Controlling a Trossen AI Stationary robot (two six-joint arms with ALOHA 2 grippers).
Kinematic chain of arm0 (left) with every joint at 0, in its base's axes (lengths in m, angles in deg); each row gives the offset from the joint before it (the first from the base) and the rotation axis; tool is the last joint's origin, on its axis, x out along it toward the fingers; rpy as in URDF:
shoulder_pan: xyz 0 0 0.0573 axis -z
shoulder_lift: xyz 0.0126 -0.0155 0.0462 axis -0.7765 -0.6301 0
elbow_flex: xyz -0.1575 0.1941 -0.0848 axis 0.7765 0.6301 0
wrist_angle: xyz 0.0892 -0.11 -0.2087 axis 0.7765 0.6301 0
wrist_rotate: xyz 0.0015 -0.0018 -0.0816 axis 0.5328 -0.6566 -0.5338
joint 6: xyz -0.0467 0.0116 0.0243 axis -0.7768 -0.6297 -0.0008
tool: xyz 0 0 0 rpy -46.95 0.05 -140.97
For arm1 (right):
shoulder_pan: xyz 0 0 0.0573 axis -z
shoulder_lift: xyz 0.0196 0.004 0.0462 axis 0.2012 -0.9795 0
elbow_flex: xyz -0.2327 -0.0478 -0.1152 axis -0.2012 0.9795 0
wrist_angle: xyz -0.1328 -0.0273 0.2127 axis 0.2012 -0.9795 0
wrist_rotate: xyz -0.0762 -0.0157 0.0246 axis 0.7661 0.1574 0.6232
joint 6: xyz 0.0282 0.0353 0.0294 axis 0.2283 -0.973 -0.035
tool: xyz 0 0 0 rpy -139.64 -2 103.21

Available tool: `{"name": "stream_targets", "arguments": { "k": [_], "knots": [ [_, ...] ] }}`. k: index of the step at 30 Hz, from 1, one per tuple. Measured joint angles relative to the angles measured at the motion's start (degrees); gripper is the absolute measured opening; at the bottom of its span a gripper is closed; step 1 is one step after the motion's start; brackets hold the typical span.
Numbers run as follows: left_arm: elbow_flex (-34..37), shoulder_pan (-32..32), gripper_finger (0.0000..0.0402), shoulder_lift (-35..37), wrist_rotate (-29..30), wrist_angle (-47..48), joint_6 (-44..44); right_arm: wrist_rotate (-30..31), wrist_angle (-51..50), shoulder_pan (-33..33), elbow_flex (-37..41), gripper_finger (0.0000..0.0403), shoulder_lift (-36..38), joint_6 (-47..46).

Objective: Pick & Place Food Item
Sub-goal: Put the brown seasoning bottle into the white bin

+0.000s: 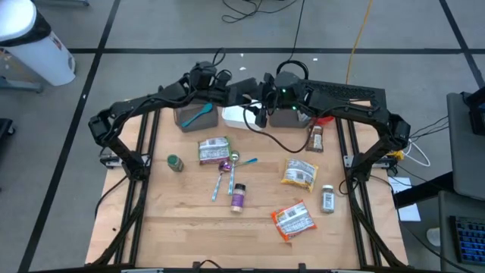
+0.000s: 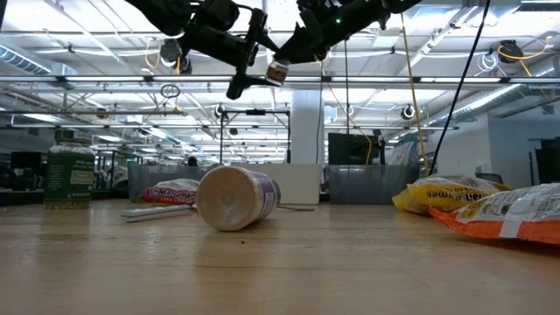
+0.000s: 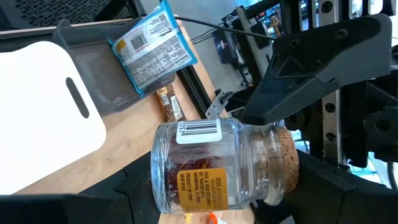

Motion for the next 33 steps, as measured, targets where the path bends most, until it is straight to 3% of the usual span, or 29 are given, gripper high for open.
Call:
{"name": "stream_targets", "arguments": {
  "k": [15,33],
  "knots": [
    [0.00,2.65,0.0267,-0.13,-0.66,0.40,2.55,-1.73,-1.34,-0.96,-0.13,0.0225,-1.46,-0.61],
    [0.02,2.71,0.0267,-0.17,-1.17,0.78,1.78,-1.48,-2.79,-1.01,-0.11,0.0189,-1.49,-0.13]
  ]
}}
